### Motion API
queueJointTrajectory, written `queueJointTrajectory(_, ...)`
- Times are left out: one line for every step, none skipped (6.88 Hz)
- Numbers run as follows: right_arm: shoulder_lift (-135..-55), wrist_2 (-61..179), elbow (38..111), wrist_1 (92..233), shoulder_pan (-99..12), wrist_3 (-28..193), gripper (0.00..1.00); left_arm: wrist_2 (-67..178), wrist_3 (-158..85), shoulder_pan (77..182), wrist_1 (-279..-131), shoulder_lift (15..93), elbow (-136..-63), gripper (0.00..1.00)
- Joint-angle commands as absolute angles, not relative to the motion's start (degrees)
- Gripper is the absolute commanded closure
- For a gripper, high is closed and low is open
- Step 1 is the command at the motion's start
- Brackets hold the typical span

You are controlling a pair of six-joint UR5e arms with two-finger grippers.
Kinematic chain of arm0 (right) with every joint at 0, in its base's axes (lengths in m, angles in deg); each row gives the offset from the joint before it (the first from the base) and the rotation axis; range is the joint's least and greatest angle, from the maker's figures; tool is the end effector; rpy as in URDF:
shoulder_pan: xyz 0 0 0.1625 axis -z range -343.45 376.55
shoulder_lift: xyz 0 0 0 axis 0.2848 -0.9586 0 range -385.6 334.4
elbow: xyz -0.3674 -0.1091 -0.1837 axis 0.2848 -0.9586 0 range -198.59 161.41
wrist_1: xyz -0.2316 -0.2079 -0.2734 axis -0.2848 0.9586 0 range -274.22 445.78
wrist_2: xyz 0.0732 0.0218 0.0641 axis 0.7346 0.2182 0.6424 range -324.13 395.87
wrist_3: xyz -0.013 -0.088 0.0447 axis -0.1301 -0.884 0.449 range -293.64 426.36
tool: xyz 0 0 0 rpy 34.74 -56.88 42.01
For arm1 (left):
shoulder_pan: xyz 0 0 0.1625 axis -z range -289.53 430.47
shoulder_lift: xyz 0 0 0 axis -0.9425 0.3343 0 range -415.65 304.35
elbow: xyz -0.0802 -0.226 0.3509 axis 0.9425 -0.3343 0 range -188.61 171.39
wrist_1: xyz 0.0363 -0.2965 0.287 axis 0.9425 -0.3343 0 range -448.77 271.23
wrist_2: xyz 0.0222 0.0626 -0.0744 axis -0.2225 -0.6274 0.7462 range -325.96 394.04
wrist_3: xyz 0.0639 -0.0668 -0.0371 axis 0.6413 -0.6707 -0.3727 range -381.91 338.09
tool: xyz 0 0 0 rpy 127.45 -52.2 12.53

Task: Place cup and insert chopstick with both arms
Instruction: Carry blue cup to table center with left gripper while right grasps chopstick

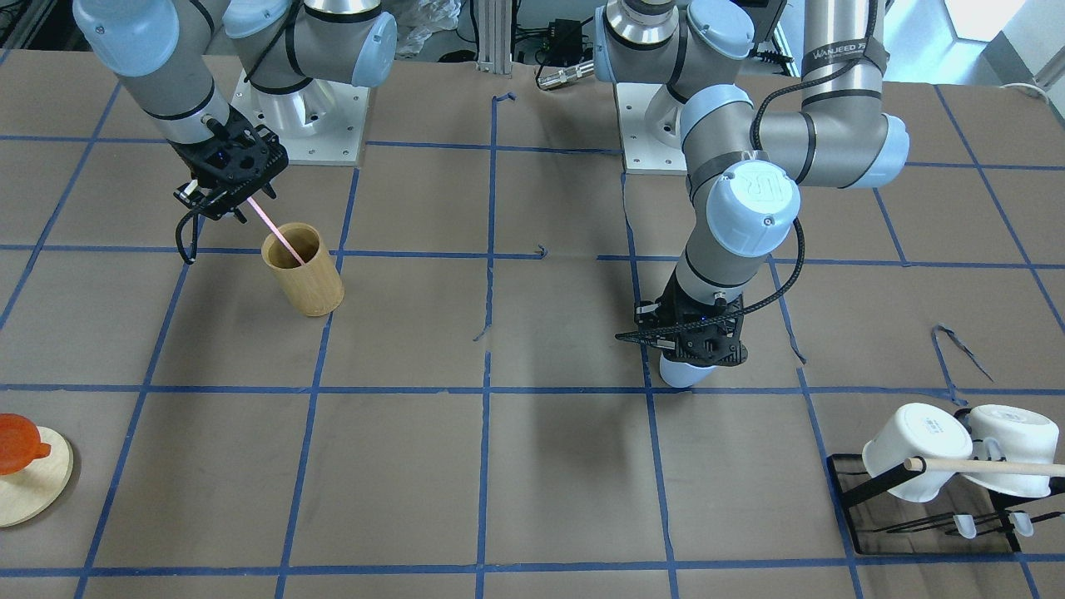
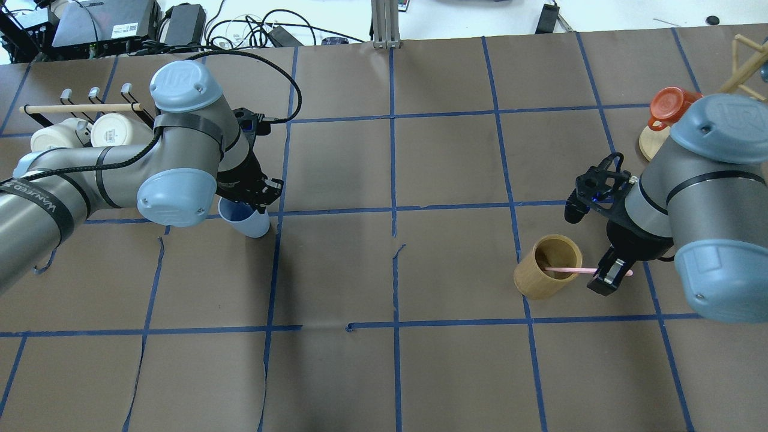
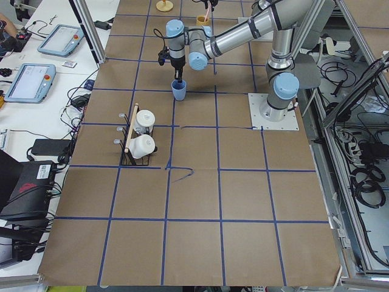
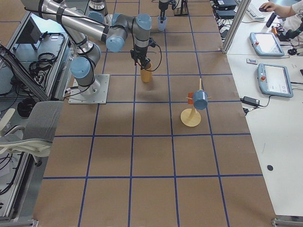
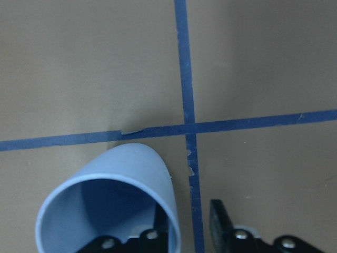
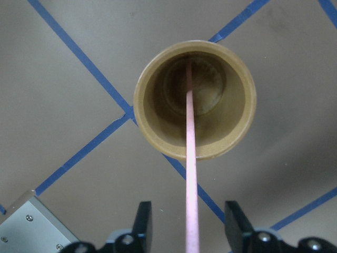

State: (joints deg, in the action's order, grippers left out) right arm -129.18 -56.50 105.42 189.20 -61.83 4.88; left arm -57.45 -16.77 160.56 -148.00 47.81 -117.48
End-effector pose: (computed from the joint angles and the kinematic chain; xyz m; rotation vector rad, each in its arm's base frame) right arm 0.0550 -0.3733 0.3278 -1.3086 2.8059 0.1904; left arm -0.1315 -0.5271 0.2639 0.1425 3.1131 0.0441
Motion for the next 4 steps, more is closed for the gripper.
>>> queueJointTrajectory(-129.14, -56.51, 105.33, 189.14, -61.15, 5.01, 0.62, -57.10, -23.61, 161.17, -146.62, 47.97, -115.76, 1.00)
queueJointTrajectory(-129.14, -56.51, 105.33, 189.14, -61.15, 5.36, 0.64, -56.40, -26.88, 162.22, -147.30, 49.02, -113.14, 1.00)
queueJointTrajectory(-129.14, -56.51, 105.33, 189.05, -61.15, 5.45, 0.66, -54.66, -29.44, 165.62, -147.74, 49.12, -110.24, 1.00)
queueJointTrajectory(-129.14, -56.42, 105.33, 188.96, -61.15, 5.54, 0.66, -54.29, -35.82, 169.31, -147.75, 50.60, -107.42, 1.00)
